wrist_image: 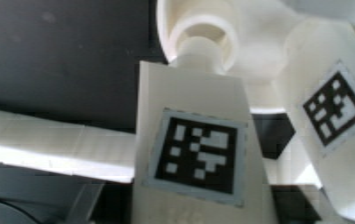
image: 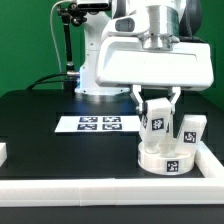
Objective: Assemble stool
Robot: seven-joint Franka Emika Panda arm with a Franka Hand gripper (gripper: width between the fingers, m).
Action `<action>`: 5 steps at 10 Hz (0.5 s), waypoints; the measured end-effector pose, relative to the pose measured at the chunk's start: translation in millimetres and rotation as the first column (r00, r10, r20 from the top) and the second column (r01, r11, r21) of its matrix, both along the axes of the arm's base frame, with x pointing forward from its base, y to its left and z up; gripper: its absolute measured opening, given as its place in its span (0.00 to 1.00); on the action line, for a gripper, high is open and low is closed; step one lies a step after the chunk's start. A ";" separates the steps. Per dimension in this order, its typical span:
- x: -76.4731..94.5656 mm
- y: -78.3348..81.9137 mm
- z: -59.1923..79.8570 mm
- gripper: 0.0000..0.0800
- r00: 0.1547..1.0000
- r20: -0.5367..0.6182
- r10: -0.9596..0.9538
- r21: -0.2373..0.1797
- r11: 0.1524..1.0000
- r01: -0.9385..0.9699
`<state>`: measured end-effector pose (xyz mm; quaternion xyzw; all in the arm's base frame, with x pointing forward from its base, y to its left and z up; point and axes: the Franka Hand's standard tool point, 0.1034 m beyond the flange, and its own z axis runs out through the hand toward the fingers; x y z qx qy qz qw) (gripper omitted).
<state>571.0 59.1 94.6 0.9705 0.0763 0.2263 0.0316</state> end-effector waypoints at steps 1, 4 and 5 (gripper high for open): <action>0.1 -0.3 0.1 0.41 1.000 0.000 0.000 0.000 1.000 0.000; 0.0 -0.3 0.0 0.41 1.000 0.000 0.000 0.000 1.000 0.000; -0.3 -0.3 -0.6 0.41 1.000 -0.001 0.000 0.000 1.000 0.000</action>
Offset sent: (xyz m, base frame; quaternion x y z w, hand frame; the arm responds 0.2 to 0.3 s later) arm 0.0000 0.0000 0.0000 0.0000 0.0000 0.0000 1.0000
